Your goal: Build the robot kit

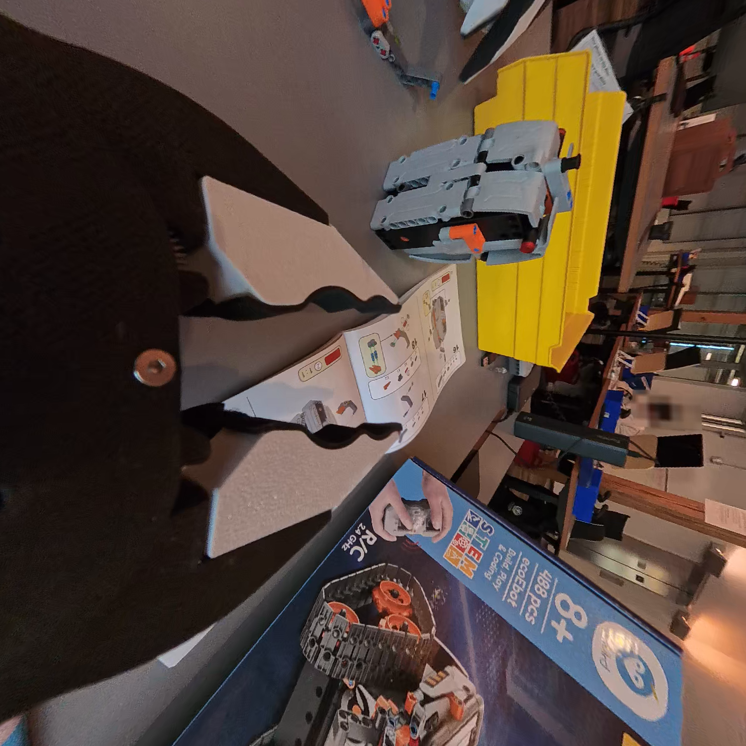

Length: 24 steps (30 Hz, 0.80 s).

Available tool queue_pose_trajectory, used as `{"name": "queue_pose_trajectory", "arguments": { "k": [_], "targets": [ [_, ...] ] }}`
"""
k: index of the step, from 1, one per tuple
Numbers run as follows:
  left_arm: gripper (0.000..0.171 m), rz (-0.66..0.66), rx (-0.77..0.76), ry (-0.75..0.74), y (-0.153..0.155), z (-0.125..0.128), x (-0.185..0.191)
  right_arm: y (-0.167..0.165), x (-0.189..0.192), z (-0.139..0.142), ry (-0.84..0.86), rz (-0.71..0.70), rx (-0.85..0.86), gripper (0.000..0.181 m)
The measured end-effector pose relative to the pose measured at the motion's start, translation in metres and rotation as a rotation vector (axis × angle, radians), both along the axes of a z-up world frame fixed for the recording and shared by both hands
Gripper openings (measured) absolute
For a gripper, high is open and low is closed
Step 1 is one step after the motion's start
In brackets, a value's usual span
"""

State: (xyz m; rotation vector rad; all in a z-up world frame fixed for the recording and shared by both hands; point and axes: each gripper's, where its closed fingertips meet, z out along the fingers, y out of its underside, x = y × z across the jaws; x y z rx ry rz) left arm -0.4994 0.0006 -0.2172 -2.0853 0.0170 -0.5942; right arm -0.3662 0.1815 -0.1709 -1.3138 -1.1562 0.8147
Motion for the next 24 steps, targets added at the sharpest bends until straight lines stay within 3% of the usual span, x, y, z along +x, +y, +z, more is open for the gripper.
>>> {"name": "queue_pose_trajectory", "arguments": {
  "k": [8, 11, 13, 18, 24],
  "targets": [
    [0.029, -0.064, -0.092, 0.000, 0.012, -0.022, 0.009, 0.012, 0.010, 0.006, 0.062, -0.027, -0.047, 0.052],
    [0.016, -0.100, -0.101, -0.032, 0.014, -0.022, 0.013, 0.013, 0.011, 0.007, 0.073, -0.029, -0.062, 0.052],
    [0.006, -0.109, -0.095, -0.061, 0.015, -0.020, 0.014, 0.014, 0.012, 0.007, 0.079, -0.028, -0.069, 0.052],
    [0.005, -0.135, -0.049, -0.104, 0.018, -0.006, 0.021, 0.017, 0.015, 0.009, 0.098, -0.037, -0.090, 0.051],
    [0.005, -0.173, -0.018, -0.138, 0.016, 0.013, 0.033, 0.045, 0.042, 0.015, 0.099, -0.186, -0.001, 0.040]
  ]
}}
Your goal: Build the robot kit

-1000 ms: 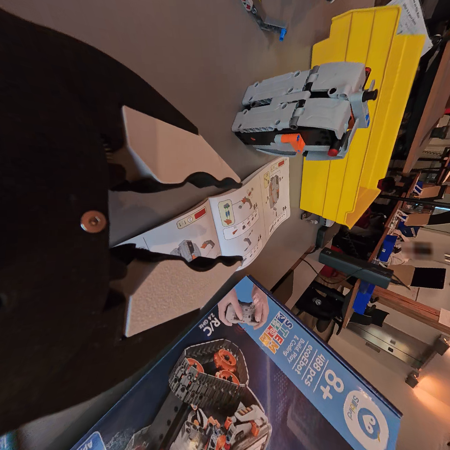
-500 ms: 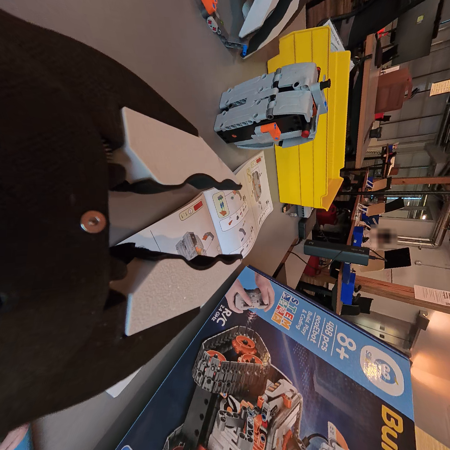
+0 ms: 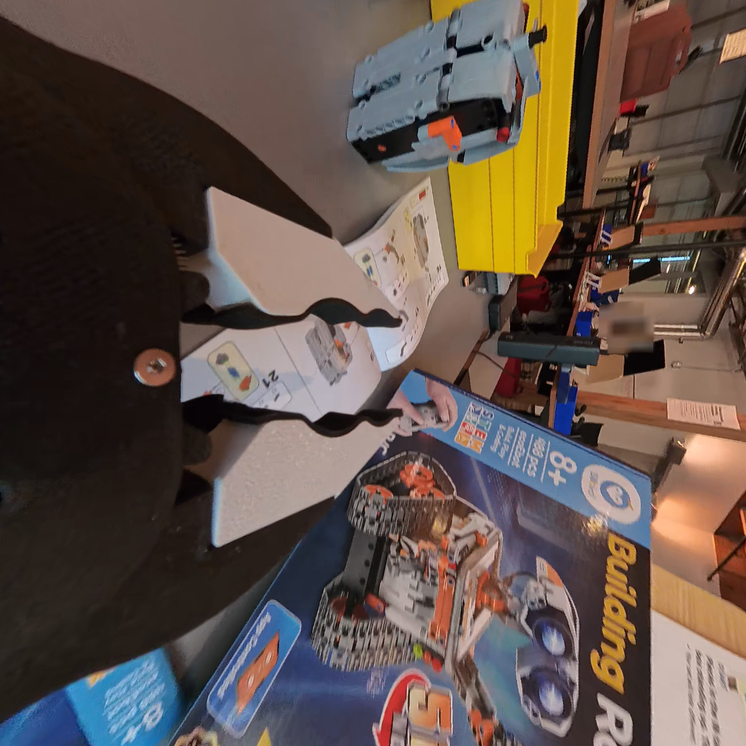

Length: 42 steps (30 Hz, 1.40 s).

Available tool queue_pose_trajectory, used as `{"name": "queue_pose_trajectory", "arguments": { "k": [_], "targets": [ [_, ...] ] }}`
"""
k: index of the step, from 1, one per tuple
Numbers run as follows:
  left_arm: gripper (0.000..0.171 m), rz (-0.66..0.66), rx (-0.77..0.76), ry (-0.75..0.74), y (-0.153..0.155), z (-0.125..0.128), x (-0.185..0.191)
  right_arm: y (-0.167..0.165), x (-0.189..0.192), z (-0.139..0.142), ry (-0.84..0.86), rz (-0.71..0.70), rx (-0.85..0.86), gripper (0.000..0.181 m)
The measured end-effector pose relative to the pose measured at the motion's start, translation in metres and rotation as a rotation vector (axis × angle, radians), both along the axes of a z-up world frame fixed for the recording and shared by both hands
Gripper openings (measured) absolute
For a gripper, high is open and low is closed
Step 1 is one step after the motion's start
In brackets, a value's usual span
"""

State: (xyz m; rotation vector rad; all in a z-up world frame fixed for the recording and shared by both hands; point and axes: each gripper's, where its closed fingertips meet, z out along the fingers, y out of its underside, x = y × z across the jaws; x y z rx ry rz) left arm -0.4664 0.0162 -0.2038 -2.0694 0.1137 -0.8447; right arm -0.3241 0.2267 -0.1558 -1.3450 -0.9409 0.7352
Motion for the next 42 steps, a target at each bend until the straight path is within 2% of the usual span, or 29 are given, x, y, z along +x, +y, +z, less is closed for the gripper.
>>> {"name": "queue_pose_trajectory", "arguments": {
  "k": [3, 6, 10, 14, 20, 26, 31, 38, 42],
  "targets": [
    [0.005, -0.024, 0.013, -0.035, 0.000, 0.011, 0.004, 0.012, 0.016, 0.000, -0.013, -0.048, 0.008, 0.018],
    [0.005, -0.025, 0.026, -0.045, 0.002, 0.020, 0.004, 0.025, 0.027, -0.004, -0.010, -0.093, -0.029, 0.009],
    [0.005, -0.016, 0.030, -0.041, 0.004, 0.031, 0.002, 0.030, 0.030, -0.006, 0.030, -0.086, -0.106, 0.005],
    [0.005, -0.004, 0.049, -0.066, 0.005, 0.049, 0.003, 0.028, 0.029, -0.005, 0.043, -0.065, -0.111, 0.004],
    [0.005, 0.027, 0.082, -0.010, 0.011, 0.072, -0.002, 0.026, 0.024, -0.007, 0.029, -0.037, -0.116, 0.004],
    [0.005, 0.045, 0.118, 0.051, 0.025, 0.109, -0.009, 0.026, 0.021, -0.009, 0.025, -0.019, -0.134, 0.005],
    [0.005, 0.098, 0.060, 0.188, 0.028, 0.108, -0.020, 0.024, 0.021, -0.008, 0.027, -0.007, -0.131, 0.005],
    [0.005, 0.142, 0.007, 0.207, 0.003, 0.078, -0.031, 0.018, 0.015, -0.011, -0.015, 0.019, -0.103, 0.005],
    [0.005, 0.152, 0.022, 0.156, -0.011, 0.073, -0.038, 0.019, 0.014, -0.012, -0.027, 0.011, -0.093, 0.005]
  ]
}}
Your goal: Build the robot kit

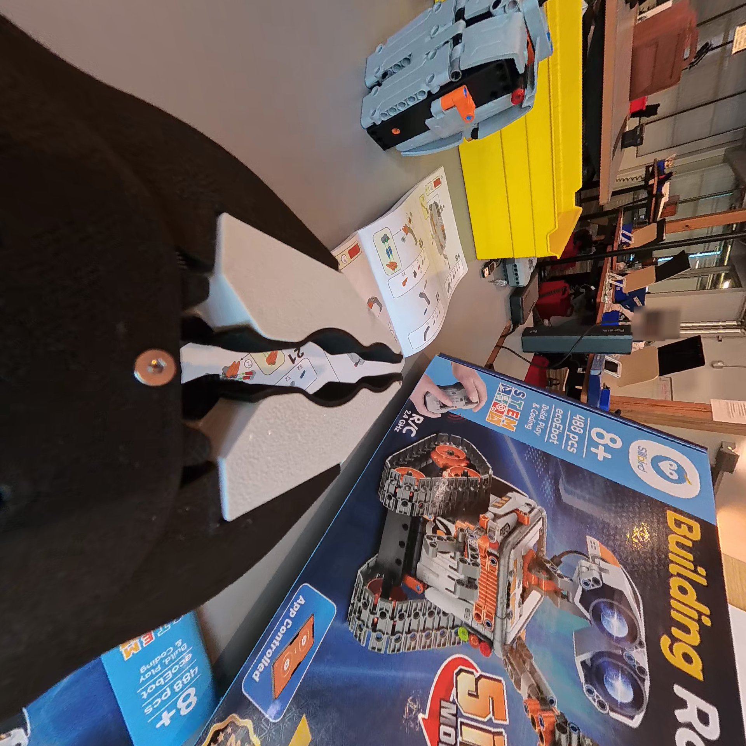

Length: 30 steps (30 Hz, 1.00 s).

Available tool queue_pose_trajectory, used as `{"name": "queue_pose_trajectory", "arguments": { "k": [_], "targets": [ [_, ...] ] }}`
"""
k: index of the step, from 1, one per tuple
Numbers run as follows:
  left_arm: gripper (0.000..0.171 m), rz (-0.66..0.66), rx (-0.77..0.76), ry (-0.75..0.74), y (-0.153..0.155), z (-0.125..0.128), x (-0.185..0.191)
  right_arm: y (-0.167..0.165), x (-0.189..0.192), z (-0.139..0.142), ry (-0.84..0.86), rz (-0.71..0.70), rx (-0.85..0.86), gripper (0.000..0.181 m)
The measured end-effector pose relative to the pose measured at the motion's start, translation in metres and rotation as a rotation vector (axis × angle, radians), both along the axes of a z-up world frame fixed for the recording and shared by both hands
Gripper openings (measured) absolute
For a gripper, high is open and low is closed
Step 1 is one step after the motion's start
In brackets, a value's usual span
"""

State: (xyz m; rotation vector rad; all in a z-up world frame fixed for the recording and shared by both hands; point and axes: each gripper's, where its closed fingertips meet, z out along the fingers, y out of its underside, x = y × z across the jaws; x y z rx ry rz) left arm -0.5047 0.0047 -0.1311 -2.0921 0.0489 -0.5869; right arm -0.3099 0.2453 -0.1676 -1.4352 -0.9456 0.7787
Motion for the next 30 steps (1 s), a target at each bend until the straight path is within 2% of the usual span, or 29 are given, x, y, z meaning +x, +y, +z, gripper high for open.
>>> {"name": "queue_pose_trajectory", "arguments": {
  "k": [9, 14, 19, 24, 30],
  "targets": [
    [0.005, -0.013, 0.079, -0.065, -0.020, 0.003, -0.013, -0.001, -0.003, -0.003, -0.063, -0.038, 0.065, 0.018],
    [0.005, -0.023, 0.092, -0.116, -0.027, 0.000, -0.016, -0.007, -0.013, -0.013, -0.180, -0.038, 0.156, 0.019],
    [0.005, -0.053, 0.125, -0.116, -0.029, 0.005, -0.011, -0.011, -0.019, -0.023, -0.324, -0.078, 0.317, 0.019],
    [0.005, -0.073, 0.185, -0.077, -0.015, 0.041, -0.014, -0.008, -0.014, -0.018, -0.327, -0.135, 0.366, 0.017],
    [0.005, -0.077, 0.294, 0.048, 0.012, 0.124, -0.022, 0.015, 0.008, -0.011, -0.239, -0.259, 0.249, 0.013]
  ]
}}
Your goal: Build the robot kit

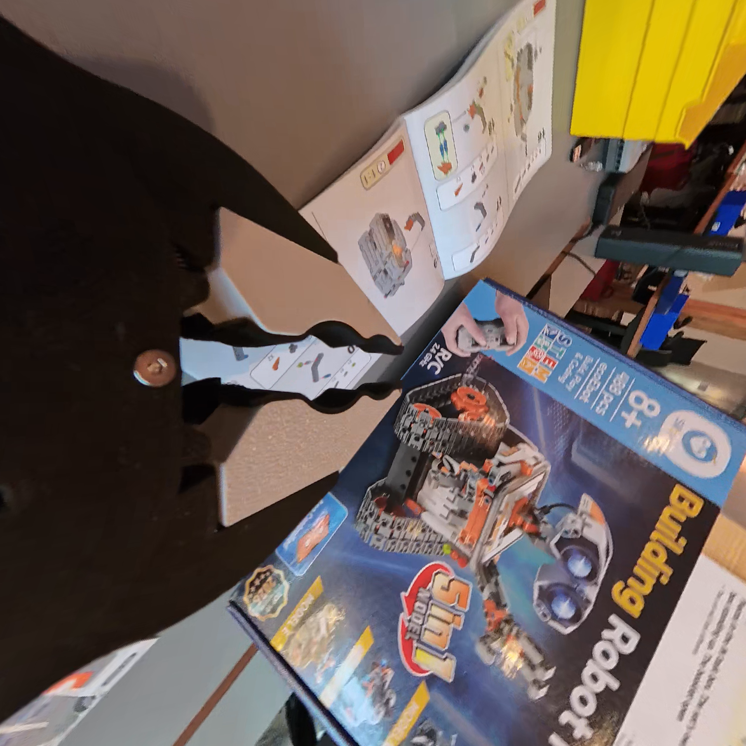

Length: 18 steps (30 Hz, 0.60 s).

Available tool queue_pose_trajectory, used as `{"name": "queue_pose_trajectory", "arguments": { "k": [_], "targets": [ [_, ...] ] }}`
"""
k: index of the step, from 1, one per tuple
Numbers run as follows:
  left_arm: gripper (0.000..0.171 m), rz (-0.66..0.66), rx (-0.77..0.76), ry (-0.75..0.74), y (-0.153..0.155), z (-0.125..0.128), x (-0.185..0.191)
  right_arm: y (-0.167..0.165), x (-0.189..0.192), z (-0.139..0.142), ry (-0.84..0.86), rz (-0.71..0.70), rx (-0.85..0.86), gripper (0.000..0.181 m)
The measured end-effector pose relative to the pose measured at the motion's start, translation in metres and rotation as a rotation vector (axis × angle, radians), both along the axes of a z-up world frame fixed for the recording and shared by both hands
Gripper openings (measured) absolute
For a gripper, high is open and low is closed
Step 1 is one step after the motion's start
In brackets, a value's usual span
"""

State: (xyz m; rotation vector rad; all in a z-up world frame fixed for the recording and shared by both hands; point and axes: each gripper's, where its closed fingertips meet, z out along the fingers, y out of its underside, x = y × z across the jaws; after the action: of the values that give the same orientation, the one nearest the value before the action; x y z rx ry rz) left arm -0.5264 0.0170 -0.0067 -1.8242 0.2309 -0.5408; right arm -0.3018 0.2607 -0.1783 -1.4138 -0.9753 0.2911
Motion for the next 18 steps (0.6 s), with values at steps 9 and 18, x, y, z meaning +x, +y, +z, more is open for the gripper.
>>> {"name": "queue_pose_trajectory", "arguments": {
  "k": [9, 18],
  "targets": [
    [0.006, 0.006, 0.078, 0.146, 0.041, 0.079, 0.008, 0.008, 0.009, 0.006, 0.024, -0.052, 0.027, 0.011],
    [0.005, 0.002, 0.039, 0.110, 0.061, 0.054, -0.002, -0.002, -0.009, -0.003, -0.027, 0.064, 0.003, 0.011]
  ]
}}
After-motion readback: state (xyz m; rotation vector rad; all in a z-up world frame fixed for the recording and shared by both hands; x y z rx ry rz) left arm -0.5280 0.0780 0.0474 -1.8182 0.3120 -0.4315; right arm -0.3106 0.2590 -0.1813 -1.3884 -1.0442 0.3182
